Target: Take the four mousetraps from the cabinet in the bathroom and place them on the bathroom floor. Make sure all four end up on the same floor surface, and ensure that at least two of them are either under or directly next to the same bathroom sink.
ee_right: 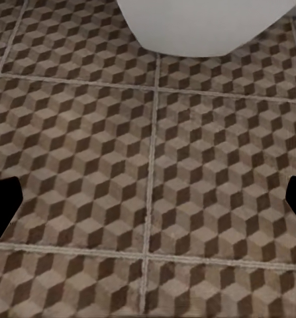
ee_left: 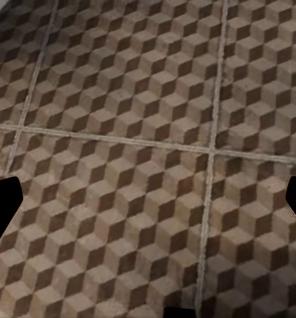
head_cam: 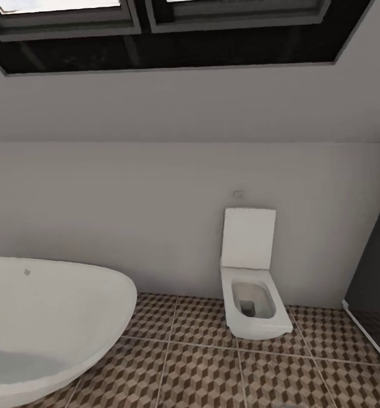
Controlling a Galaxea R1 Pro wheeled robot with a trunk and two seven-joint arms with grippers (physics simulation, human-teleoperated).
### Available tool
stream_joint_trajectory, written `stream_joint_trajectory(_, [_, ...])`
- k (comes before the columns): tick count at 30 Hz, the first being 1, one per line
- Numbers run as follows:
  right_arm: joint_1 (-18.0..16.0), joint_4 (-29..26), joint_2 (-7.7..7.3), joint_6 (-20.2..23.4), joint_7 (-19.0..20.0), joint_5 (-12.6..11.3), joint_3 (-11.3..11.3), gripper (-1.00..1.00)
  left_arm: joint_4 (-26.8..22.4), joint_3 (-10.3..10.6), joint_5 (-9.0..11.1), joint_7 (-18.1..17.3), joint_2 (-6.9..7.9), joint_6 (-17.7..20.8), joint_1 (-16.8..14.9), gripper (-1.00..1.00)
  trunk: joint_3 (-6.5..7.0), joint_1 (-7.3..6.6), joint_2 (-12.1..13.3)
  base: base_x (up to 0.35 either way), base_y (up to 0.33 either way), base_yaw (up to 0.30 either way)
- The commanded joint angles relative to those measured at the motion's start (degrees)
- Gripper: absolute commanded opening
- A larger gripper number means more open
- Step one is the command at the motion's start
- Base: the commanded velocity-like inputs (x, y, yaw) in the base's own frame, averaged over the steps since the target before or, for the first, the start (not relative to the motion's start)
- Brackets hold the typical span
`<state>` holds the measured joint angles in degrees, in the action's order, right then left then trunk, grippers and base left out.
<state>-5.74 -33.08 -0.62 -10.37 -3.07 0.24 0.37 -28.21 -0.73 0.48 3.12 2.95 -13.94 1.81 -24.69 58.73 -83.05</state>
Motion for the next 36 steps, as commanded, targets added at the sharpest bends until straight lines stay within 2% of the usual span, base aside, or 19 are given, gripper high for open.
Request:
stream_joint_trajectory(1, [0.0, 0.0, 0.0, -0.2, -0.1, 0.0, 0.0, 1.0, -0.1, 0.0, 0.0, 0.1, 0.02, 0.0, 0.0, 1.0, -0.03, 0.0, 0.0, -0.036, 0.0, -0.292])
stream_joint_trajectory(18, [-0.1, 0.1, 0.0, -0.2, -0.1, 0.0, 0.1, 1.0, 1.2, 0.0, 0.0, 0.1, -0.05, -0.1, 0.0, 1.0, 0.36, 0.0, 0.0, -0.258, -0.004, -0.292])
stream_joint_trajectory(36, [-0.1, 0.1, 0.0, -0.2, -0.1, 0.0, 0.1, 1.0, 1.3, 0.1, -0.1, 0.1, -0.05, -0.1, 0.0, 1.0, 0.75, 0.0, 0.0, -0.184, -0.117, -0.292])
